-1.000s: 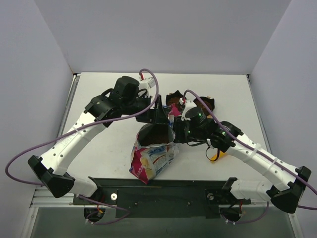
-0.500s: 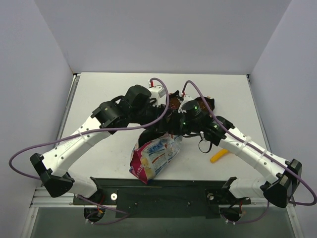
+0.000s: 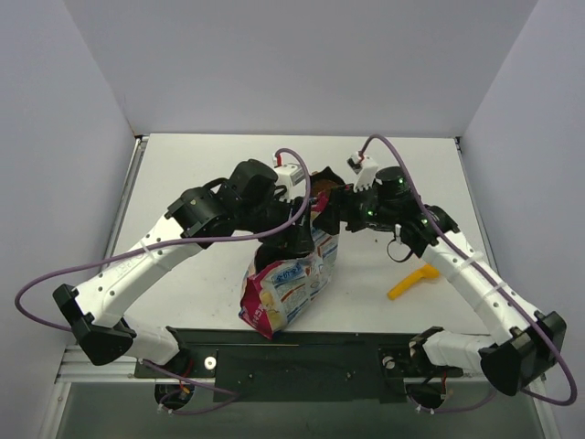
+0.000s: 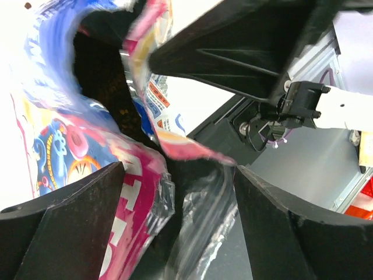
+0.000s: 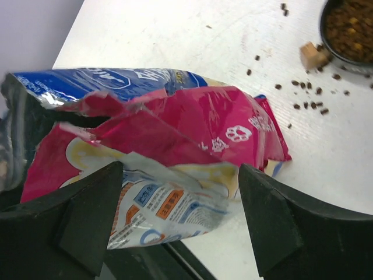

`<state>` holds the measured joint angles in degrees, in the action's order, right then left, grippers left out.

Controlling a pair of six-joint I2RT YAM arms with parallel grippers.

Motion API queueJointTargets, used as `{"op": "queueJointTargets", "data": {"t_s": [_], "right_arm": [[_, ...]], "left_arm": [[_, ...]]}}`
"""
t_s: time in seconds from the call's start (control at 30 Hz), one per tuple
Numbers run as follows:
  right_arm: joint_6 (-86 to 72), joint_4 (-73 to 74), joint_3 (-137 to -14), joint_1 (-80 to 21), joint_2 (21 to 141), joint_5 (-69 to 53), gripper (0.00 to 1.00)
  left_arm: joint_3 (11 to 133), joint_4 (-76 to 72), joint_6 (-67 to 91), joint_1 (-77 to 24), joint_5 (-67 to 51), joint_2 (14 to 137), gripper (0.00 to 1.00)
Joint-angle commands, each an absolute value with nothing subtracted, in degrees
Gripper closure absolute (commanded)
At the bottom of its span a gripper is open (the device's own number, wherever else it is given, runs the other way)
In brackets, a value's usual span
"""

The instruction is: Serve the pet food

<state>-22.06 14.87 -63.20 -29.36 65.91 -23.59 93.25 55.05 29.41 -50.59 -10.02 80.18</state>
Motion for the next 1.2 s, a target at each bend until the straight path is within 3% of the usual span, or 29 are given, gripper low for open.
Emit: {"op": "queueJointTargets", "data": {"t_s": [0.0, 0.07, 0.13, 0.27, 0.4, 0.47, 0.57, 0.67, 0.73, 0.77, 0.9, 1.03, 1.1, 1.17], "right_arm": [[-8.89, 7.47, -67.74, -27.95, 71.62, -37.24, 0.25], [-6.26, 9.30, -71.78, -27.86, 74.26, -38.40, 0.23], [-0.48, 14.83, -75.56, -28.39, 77.16, -37.71, 0.06], [4.30, 19.42, -79.10, -28.91, 80.68, -41.21, 0.06], [4.92, 17.23, -79.19, -29.62, 81.91, -42.80, 0.13], [5.01, 17.23, -79.45, -29.53, 82.79, -44.03, 0.22], [4.66, 16.44, -78.49, -29.27, 82.62, -44.39, 0.52], [2.20, 11.97, -76.65, -28.48, 81.22, -43.07, 0.72], [1.32, 11.52, -76.73, -27.86, 80.51, -42.11, 0.93], [0.19, 11.51, -76.73, -26.99, 80.25, -41.14, 1.00], [-8.75, 8.10, -71.38, -23.65, 72.37, -24.11, 1.00], [-15.64, 3.78, -62.68, -21.53, 62.26, -13.28, 1.00], [-17.04, 3.78, -59.60, -21.71, 57.95, -11.69, 1.00], [-18.62, 4.83, -57.58, -21.97, 54.86, -10.99, 1.00]], "left_arm": [[96.24, 62.21, 27.69, -51.06, -12.92, 78.66, 0.12], [96.50, 64.84, 27.33, -51.15, -12.31, 77.88, 0.12], [95.89, 67.05, 27.25, -51.33, -11.61, 76.74, 0.12], [93.26, 69.17, 27.59, -51.59, -11.34, 73.66, 0.12], [90.79, 70.48, 28.39, -51.77, -11.60, 71.90, 0.14], [91.14, 71.28, 28.48, -51.94, -11.16, 71.46, 0.13], [90.53, 70.67, 28.39, -51.94, -10.99, 69.70, 0.10], [88.51, 69.88, 29.26, -52.29, -10.99, 69.43, 0.09], [86.67, 69.00, 30.58, -52.73, -10.11, 69.17, 0.11], [86.31, 69.08, 31.80, -52.82, -8.63, 68.91, 0.13], [86.13, 72.15, 35.06, -52.82, 0.84, 69.70, 0.36], [88.41, 73.83, 36.47, -51.95, 13.49, 71.01, 0.85], [89.90, 74.70, 35.95, -49.94, 18.77, 72.50, 1.00], [92.36, 75.41, 33.51, -45.82, 20.65, 74.44, 1.00]]}}
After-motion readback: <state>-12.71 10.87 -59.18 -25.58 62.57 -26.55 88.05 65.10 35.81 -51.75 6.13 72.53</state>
